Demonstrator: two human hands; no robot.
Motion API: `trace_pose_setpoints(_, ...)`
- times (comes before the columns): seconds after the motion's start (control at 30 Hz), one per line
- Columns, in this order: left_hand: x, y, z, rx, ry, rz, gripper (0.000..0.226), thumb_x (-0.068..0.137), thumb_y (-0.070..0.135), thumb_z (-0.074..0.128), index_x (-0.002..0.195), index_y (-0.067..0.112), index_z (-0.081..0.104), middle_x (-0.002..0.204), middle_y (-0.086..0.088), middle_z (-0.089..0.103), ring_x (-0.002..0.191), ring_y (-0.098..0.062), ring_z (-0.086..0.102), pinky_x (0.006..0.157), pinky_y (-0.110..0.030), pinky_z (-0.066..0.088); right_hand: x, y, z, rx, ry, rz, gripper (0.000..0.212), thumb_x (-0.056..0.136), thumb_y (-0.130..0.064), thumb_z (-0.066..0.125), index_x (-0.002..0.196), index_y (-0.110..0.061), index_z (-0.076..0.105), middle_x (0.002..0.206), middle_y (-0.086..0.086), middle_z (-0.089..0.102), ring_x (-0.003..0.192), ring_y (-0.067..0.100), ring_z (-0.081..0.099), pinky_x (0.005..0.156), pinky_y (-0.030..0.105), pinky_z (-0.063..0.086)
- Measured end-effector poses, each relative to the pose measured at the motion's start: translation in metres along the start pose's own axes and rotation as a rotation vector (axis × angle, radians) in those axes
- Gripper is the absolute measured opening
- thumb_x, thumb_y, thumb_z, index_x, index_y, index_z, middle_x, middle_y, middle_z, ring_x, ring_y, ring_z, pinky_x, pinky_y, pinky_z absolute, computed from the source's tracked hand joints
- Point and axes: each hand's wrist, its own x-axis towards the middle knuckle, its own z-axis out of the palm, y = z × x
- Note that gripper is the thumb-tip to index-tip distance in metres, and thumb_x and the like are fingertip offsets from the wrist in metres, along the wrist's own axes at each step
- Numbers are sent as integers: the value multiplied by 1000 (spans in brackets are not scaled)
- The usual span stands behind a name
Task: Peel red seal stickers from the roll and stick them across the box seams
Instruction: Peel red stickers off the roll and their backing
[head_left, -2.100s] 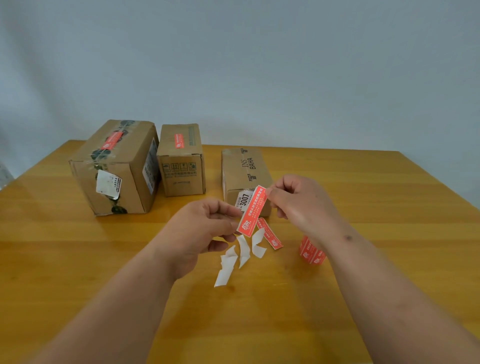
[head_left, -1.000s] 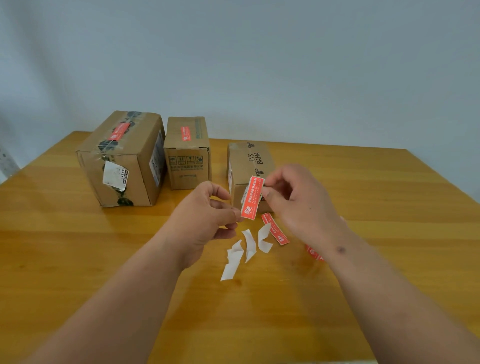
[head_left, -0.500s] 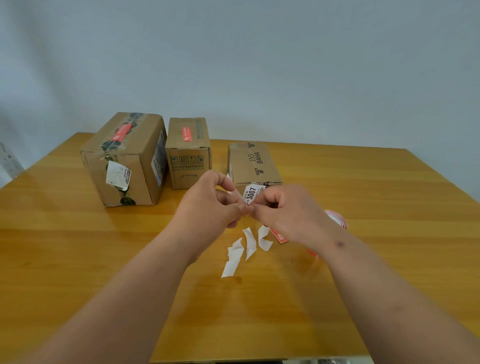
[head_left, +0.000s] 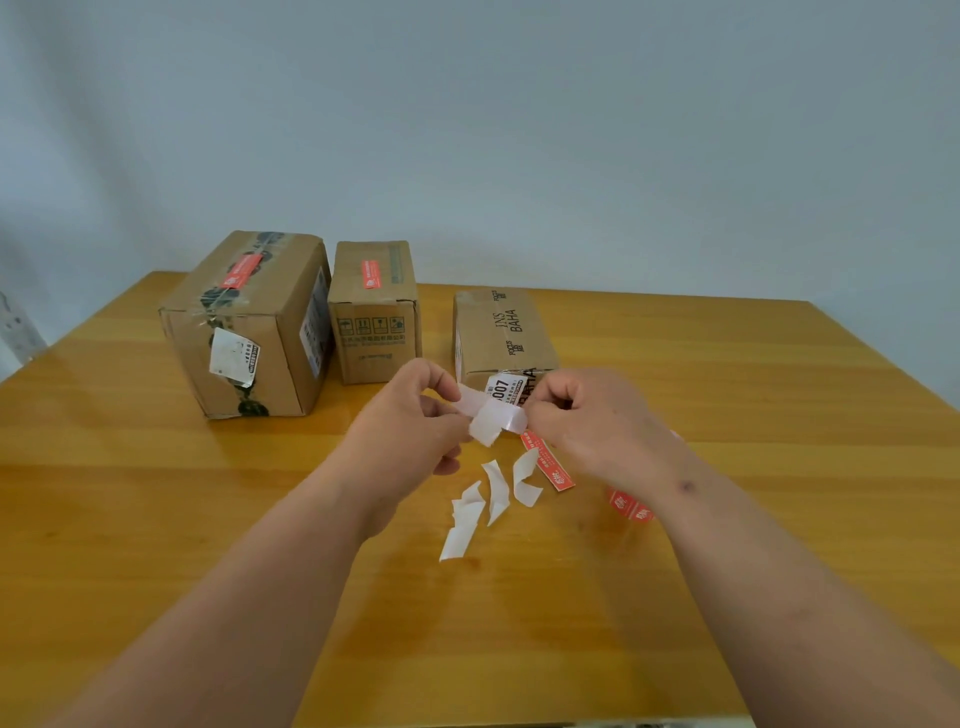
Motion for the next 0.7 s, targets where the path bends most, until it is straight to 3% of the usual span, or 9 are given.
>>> trace_pose_setpoints(0.1,5,-8,-2,8,36,-84,17,86,-1,56,89,15,59,79,-7,60,70,-19,54,72,-39,59,0,5,-7,-12,37,52,16,82,-19,58,70,-10,62,60,-7,56,38,1,37,39,14,28)
trace_pose_setpoints(0.2,10,-18,-3,66,90,-170,16,87,3,51,86,14,63,80,-6,58,71,-19,53,73,-38,59,-2,8,-13,-31,99,95,24,83,-19,58,60,-17,51,54,-8,47,44,6,34,45,21,27)
trace_pose_setpoints(0.33,9,-27,2,204,83,-245,18,94,12,49,87,15,65,80,-5,59,71,-20,55,78,-40,59,-2,9,-20,-38,177,136,21,82,-18,55,63,-11,52,56,-3,43,50,13,35,49,27,27)
trace_pose_setpoints(0.5,3,-33,11,393,-16,-231,26,95,8,44,85,16,66,82,-3,61,69,-18,55,76,-36,56,-5,7,-27,-31,253,139,28,82,-17,52,58,-14,39,56,-2,37,52,15,31,50,29,25)
trace_pose_setpoints(0.63,-4,-29,20,265,-100,-171,20,95,10,54,88,18,70,86,2,65,69,-11,61,57,-21,51,-9,3,-22,0,159,103,31,83,-14,53,55,-16,40,52,-6,37,49,13,31,48,27,24)
trace_pose_setpoints(0.7,-5,-28,22,236,-59,-92,9,91,17,63,84,19,69,80,4,66,67,-10,63,60,-22,54,-10,1,-19,15,111,96,33,82,-13,53,53,-17,40,48,-8,37,46,10,31,45,24,24)
